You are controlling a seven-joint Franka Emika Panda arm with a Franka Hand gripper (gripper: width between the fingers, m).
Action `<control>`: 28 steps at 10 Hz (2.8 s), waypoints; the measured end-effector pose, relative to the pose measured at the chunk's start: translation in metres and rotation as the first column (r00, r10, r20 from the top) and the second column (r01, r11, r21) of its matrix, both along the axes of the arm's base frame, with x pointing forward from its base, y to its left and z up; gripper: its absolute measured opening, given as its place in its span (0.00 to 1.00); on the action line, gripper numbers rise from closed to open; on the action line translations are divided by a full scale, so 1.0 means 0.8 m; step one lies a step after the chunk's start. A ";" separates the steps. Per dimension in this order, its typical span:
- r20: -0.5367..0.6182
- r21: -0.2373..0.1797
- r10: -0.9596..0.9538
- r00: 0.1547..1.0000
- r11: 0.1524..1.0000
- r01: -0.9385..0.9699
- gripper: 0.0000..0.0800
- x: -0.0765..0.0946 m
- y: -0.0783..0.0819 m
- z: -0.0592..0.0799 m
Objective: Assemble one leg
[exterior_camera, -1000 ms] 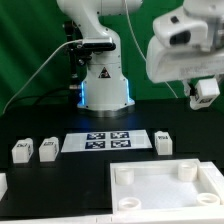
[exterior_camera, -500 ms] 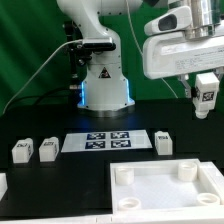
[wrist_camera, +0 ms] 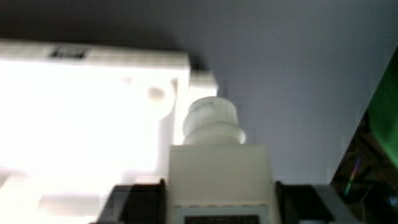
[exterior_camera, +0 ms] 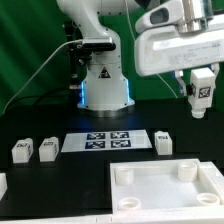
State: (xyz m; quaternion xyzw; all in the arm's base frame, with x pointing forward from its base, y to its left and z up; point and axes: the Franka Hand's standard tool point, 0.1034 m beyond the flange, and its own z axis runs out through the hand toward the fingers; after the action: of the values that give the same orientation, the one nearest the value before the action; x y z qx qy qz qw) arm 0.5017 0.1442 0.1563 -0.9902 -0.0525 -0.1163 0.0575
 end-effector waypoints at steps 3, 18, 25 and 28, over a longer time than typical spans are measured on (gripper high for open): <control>0.044 0.037 -0.006 0.999 0.999 0.004 0.36 0.074 0.011 0.009; 0.170 0.013 0.050 0.984 0.999 -0.053 0.36 0.129 -0.028 -0.030; 0.227 0.001 0.045 0.973 0.999 -0.047 0.36 0.150 -0.040 -0.038; 0.213 0.007 0.044 0.976 0.999 -0.047 0.36 0.142 -0.032 -0.075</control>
Offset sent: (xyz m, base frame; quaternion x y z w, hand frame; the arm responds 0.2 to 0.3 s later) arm 0.0936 0.0039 0.0150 0.0142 0.1051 -0.0474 0.9932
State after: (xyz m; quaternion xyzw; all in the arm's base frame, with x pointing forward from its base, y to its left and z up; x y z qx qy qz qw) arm 0.6157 0.1184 0.0966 -0.9702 -0.0801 -0.2205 0.0603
